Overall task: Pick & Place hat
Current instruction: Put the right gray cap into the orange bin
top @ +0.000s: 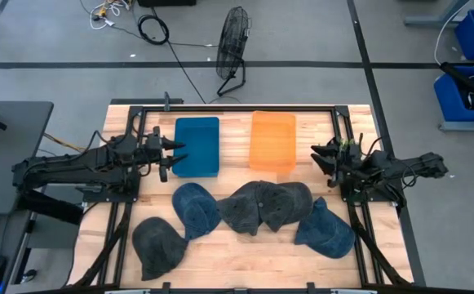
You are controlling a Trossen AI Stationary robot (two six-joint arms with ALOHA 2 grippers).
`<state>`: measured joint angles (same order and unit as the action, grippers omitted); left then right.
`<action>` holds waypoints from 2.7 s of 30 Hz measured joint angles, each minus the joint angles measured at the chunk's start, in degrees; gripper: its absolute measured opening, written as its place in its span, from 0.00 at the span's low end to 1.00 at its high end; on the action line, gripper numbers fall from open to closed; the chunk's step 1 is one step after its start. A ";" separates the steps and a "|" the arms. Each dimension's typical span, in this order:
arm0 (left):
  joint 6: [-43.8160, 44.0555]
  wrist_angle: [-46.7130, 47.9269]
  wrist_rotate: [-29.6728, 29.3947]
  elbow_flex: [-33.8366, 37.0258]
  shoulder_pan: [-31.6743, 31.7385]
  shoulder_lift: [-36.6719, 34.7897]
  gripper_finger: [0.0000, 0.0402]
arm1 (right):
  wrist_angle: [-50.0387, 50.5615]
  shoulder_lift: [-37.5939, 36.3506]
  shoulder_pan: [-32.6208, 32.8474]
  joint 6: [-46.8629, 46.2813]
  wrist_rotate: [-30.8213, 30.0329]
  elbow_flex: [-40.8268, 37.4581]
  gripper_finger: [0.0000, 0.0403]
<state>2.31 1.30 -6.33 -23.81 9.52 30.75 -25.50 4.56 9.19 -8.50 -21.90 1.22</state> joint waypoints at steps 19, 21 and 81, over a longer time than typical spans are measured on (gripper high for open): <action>-0.01 -5.96 0.00 -0.02 0.00 -0.01 0.45 | 29.07 34.54 0.11 -14.31 10.85 32.49 0.44; 0.00 -6.79 0.00 -0.04 0.00 -0.01 0.45 | 35.30 39.59 0.09 -17.77 10.94 36.78 0.44; 0.07 -2.71 0.06 -0.04 0.00 0.01 0.45 | 77.55 86.61 0.74 -54.81 21.13 59.53 0.44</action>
<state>2.37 -1.41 -6.27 -23.86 9.52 30.75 52.05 91.18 9.93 -63.31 -0.78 60.75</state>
